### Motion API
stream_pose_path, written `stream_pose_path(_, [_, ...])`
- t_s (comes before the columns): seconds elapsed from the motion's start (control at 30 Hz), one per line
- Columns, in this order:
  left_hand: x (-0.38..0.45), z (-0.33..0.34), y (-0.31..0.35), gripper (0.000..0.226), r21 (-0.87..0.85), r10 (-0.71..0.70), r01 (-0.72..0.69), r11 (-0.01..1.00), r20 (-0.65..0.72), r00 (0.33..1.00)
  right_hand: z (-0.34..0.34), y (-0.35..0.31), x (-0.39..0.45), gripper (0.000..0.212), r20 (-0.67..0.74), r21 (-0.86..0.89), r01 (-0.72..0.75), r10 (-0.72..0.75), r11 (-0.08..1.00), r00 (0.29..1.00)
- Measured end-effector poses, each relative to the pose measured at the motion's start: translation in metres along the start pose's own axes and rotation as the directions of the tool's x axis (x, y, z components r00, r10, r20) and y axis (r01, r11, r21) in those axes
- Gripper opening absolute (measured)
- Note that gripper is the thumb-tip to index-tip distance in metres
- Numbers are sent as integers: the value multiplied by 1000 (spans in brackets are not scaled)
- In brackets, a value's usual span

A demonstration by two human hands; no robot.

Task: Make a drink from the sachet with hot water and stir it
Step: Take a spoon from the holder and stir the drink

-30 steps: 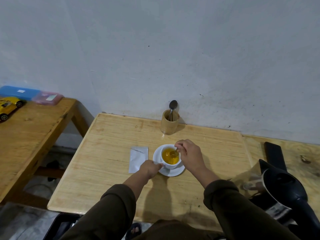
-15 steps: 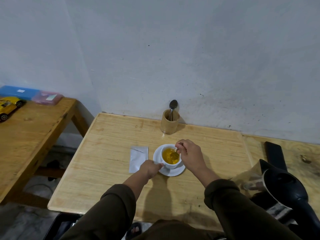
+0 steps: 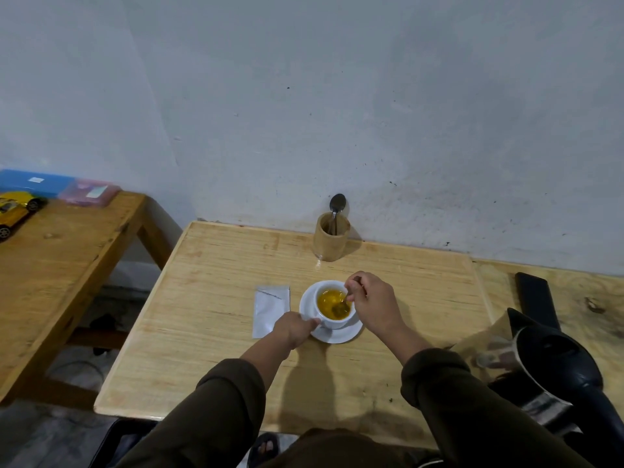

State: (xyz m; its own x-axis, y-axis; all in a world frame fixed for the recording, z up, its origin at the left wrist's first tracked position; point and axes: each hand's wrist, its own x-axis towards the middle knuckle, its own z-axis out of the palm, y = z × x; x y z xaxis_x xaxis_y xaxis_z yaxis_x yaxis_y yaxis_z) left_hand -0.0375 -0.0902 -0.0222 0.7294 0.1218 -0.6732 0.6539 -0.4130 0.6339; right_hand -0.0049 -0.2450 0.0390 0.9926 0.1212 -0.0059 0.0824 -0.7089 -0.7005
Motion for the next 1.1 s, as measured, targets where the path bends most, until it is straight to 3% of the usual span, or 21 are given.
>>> stream_pose_path(0.13, [1, -1, -1, 56, 12, 3, -3, 1000, 8, 1000, 5, 0, -3, 20, -37, -94, 64, -67, 994, 997])
stream_pose_path(0.4, [2, -3, -1, 54, 43, 28, -30, 999, 40, 999, 13, 1, -22, 12, 2, 102, 30, -30, 994, 1000])
stream_pose_path(0.6, [3, -4, -3, 57, 53, 61, -65, 996, 66, 996, 11, 0, -42, 10, -99, 195, -113, 134, 974, 986])
stream_pose_path(0.77, [3, -5, -3, 58, 87, 84, -90, 992, 71, 994, 14, 14, -62, 19, -192, 316, -264, 334, 911, 923])
stream_pose_path(1.1, [4, -7, -4, 62, 85, 77, -87, 993, 108, 991, 22, 13, -105, 32, -159, 516, -405, 549, 755, 820])
